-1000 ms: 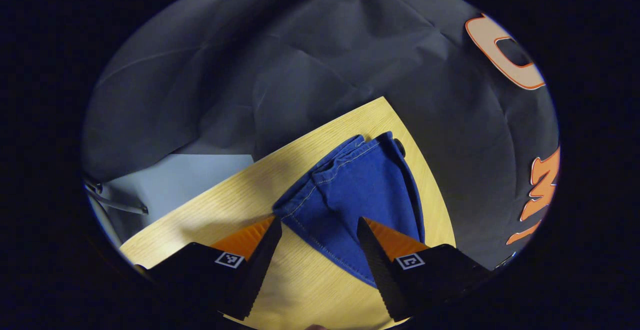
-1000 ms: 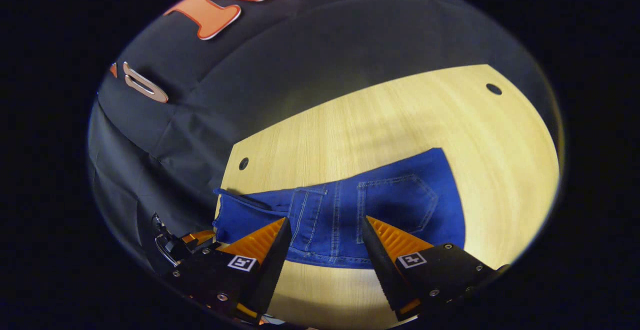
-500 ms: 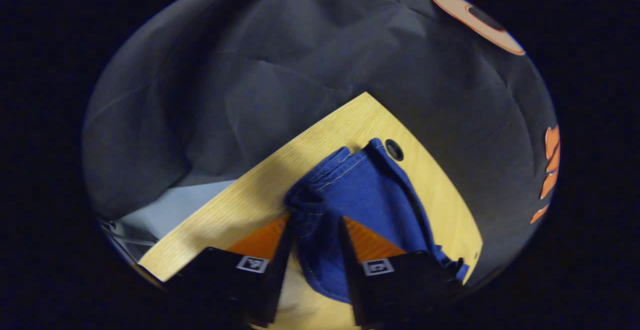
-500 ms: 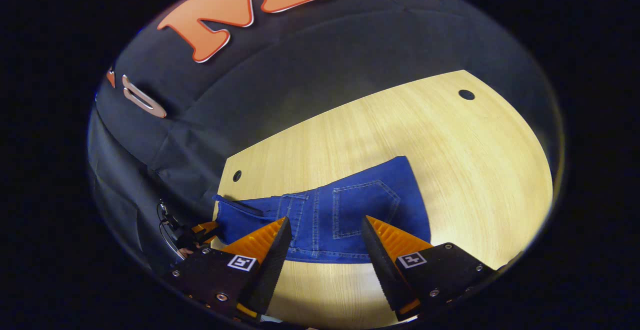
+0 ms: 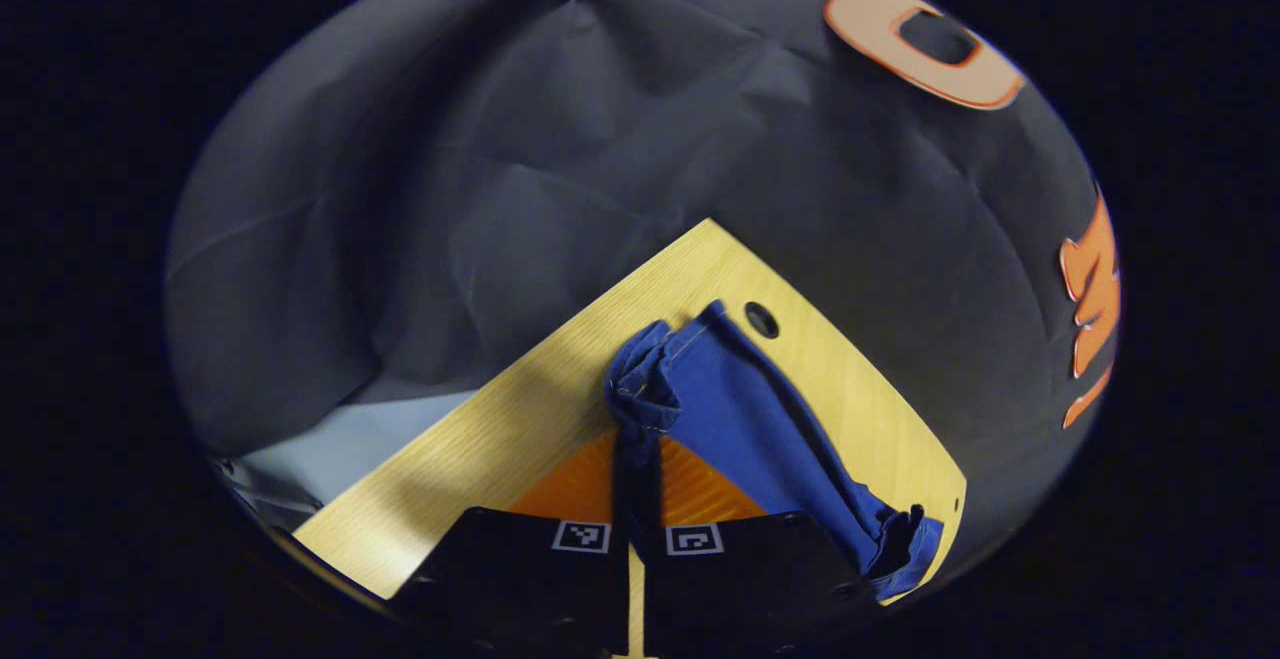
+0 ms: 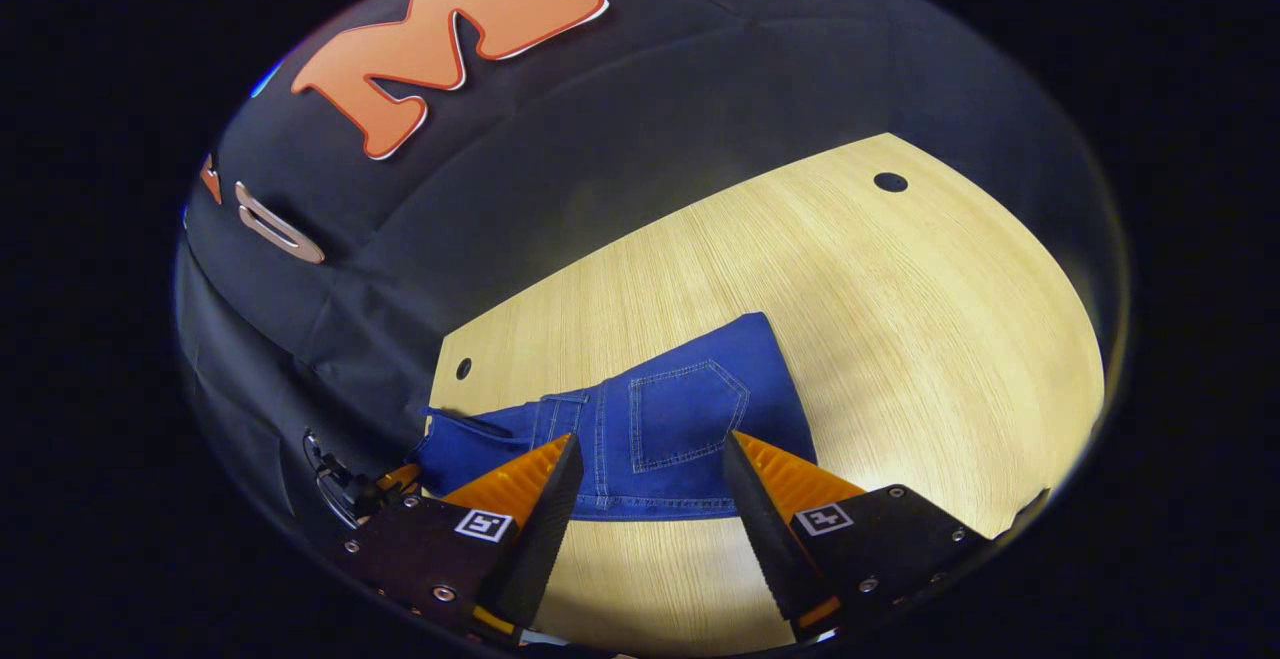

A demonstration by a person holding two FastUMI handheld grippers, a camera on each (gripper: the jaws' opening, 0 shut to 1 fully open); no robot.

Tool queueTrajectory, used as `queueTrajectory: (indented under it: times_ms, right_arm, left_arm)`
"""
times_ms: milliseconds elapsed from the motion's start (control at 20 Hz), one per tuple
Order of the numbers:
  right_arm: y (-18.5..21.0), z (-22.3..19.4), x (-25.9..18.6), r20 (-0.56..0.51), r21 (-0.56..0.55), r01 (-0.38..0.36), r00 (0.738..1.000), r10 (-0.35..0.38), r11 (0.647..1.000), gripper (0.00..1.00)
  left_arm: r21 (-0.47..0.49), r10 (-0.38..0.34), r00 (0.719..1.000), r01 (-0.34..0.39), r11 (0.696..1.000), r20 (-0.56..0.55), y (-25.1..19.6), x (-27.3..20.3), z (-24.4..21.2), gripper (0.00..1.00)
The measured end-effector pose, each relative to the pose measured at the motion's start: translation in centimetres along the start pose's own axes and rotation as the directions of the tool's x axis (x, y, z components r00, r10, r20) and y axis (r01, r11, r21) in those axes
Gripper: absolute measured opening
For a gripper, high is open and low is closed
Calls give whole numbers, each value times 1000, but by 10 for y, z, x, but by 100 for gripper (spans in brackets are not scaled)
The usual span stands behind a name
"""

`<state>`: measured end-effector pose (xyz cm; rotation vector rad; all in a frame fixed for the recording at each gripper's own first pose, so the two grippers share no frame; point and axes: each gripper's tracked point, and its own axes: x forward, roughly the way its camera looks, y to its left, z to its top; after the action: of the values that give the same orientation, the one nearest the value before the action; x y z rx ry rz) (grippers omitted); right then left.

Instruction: Grasp the waist and the cuffs of the jeans and fold them to make the two legs overlap; first hold the waist and fold one-third of the jeans toward the cuffs, then hold the cuffs and fold the remaining one-third in the same direction to finish folding.

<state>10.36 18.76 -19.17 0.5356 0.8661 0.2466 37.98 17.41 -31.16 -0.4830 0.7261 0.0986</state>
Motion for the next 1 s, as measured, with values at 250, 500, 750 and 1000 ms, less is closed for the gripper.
queueTrajectory:
  times_ms: [250, 500, 750, 1000]
  right_arm:
    - [3, 10, -7, 26, -20, -37, 999, 37, 999, 87]
    - [-5, 23, -22, 69, -79, -49, 996, 55, 996, 87]
    - [-26, 33, -35, 127, -170, 0, 992, 22, 985, 87]
    - [-42, 36, -46, 154, -224, 17, 988, 18, 974, 95]
  left_arm:
    - [161, -103, 987, 83, 984, 123, -73, -65, 33, 6]
    - [240, -223, 958, 177, 954, 182, -154, -125, 45, 6]
    - [307, -348, 919, 283, 909, 184, -252, -176, 42, 6]
    - [447, -442, 887, 346, 825, 131, -352, -201, 19, 6]
